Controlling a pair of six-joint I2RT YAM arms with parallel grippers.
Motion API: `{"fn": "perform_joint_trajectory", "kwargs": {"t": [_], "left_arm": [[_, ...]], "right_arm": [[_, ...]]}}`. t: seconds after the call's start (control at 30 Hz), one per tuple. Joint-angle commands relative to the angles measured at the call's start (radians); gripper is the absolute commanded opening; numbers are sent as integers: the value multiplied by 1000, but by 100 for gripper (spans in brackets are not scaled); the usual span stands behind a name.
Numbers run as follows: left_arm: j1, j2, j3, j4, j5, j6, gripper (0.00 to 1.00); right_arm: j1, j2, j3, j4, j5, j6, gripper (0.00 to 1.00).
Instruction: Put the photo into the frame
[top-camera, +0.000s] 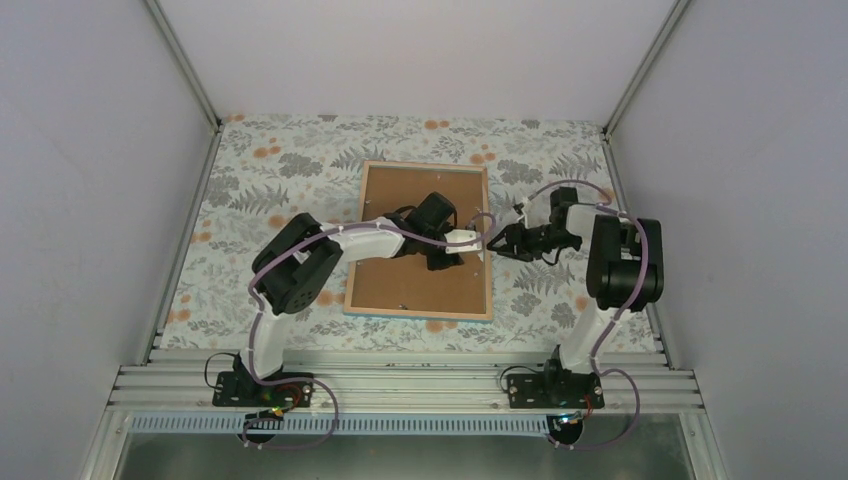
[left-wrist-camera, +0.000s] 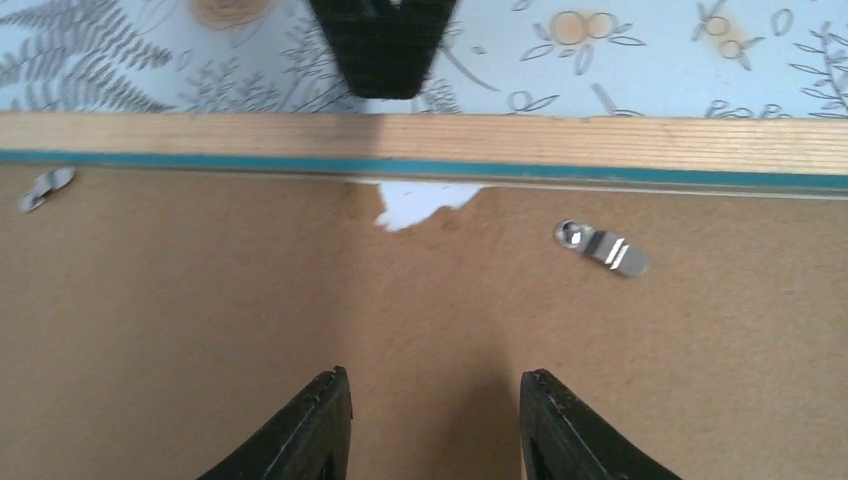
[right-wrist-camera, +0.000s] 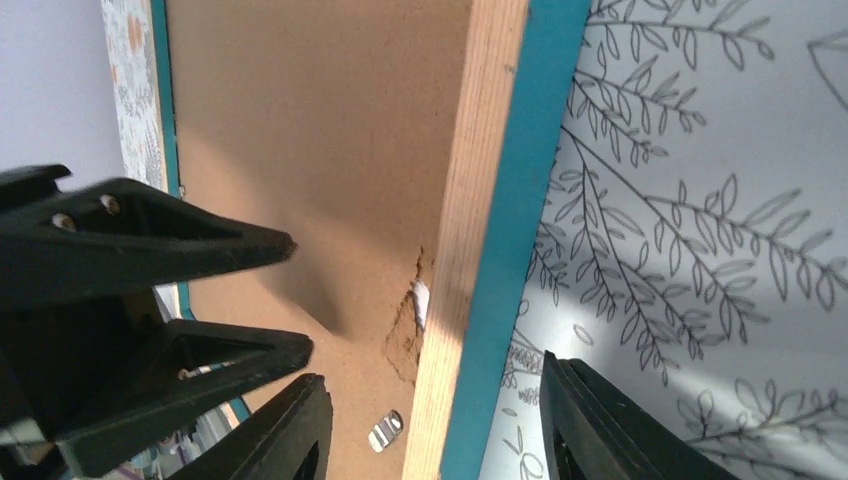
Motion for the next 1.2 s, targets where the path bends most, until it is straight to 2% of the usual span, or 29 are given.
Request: {"fn": "perform_joint_trajectory", "kwargs": {"t": [0.0, 0.17, 0.33, 0.63, 0.73, 0.9, 1.17], "left_arm": [[-28, 35, 29, 23, 46, 26, 41], [-52, 61, 30, 25, 64, 19, 32], [-66, 99, 42, 32, 66, 5, 28], [-87, 131, 31, 29, 106, 19, 22], [-99, 144, 34, 38, 109, 13, 22], [-113, 169, 44, 81, 82, -50, 22], [-113, 138, -38, 206, -27, -166, 13]], "right_arm": [[-18, -71, -64, 105, -34, 102, 51], [-24, -44, -140, 131, 7, 149, 34], [-25, 33, -140, 128, -35, 140, 24], [-27, 76, -159, 143, -74, 137, 21], [-27, 97, -158, 143, -84, 137, 16], [-27, 99, -169, 147, -94, 138, 15], [-29, 91, -174, 157, -98, 138, 12]]}}
